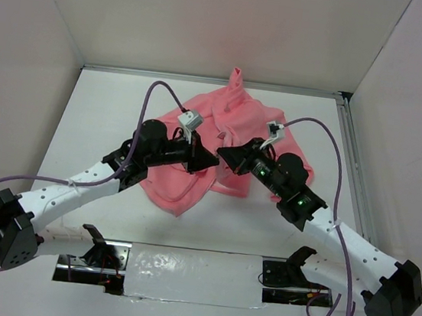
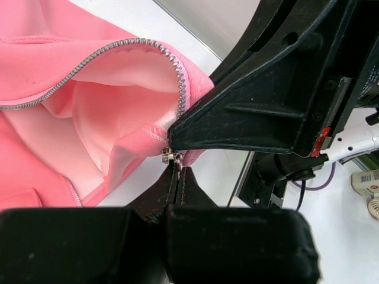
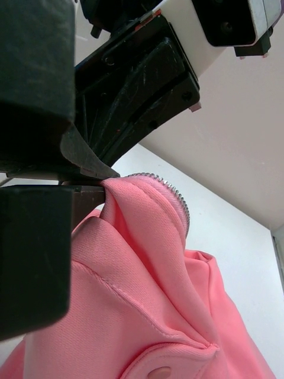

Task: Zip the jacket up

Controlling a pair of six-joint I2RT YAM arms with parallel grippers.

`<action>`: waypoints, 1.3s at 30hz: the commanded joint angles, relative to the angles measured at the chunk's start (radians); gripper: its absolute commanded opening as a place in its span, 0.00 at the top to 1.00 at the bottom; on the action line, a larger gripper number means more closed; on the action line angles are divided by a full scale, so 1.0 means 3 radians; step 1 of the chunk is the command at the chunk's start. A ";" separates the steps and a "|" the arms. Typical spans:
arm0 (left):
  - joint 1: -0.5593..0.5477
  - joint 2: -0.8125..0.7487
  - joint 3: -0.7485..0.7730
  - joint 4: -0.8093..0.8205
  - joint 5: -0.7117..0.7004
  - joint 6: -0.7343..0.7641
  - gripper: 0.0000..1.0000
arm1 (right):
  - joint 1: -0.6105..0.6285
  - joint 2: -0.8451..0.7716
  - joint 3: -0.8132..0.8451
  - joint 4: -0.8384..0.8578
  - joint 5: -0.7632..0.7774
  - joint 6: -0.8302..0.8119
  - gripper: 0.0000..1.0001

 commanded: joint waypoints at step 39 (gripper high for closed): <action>0.0283 0.0086 0.0408 -0.0353 0.0213 0.0038 1.00 | 0.0260 -0.0168 0.0213 -0.0352 0.0564 -0.0044 1.00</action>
